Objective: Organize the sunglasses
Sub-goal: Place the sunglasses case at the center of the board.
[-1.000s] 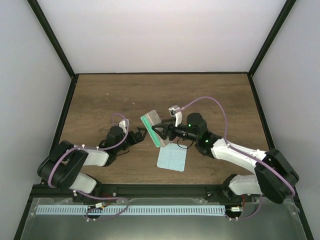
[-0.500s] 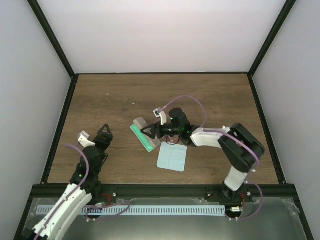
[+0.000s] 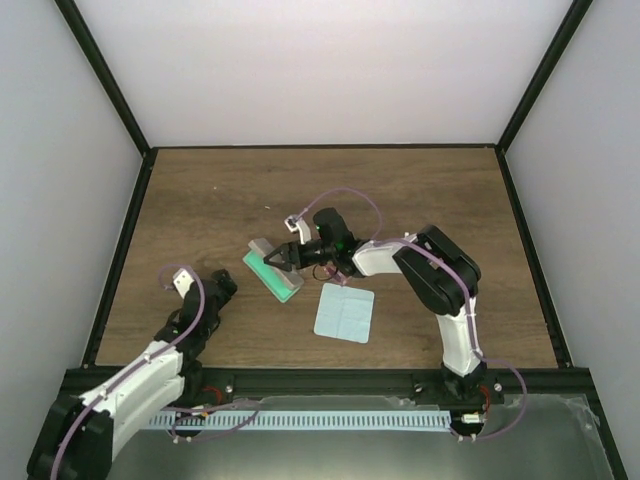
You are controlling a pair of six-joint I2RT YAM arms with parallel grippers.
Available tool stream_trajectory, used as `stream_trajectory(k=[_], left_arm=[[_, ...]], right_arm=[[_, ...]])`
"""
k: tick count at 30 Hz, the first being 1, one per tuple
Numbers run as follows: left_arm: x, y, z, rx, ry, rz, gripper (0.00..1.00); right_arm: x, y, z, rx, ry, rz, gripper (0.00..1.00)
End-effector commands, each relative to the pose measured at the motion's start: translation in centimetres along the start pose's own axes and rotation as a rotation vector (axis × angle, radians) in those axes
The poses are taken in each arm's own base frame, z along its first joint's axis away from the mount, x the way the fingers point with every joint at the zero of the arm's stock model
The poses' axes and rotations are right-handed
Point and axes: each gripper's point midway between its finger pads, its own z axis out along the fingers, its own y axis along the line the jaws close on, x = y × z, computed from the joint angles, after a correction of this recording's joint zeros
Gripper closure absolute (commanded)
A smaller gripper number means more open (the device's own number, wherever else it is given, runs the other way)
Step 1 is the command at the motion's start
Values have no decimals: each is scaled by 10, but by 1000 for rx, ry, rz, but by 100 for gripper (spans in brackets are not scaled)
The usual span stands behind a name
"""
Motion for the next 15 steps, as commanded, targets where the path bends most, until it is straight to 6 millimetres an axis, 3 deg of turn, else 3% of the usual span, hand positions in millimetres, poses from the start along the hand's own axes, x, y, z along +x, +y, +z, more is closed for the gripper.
stream_trajectory(k=[1, 6, 15], left_arm=[[-2, -32, 7, 94, 27, 8, 12], [-3, -35, 8, 98, 27, 19, 12], [-7, -34, 2, 101, 13, 19, 12]], right_arm=[[-18, 0, 5, 13, -20, -33, 32], [-27, -5, 3, 74, -32, -56, 19], [-37, -16, 1, 137, -57, -67, 13]])
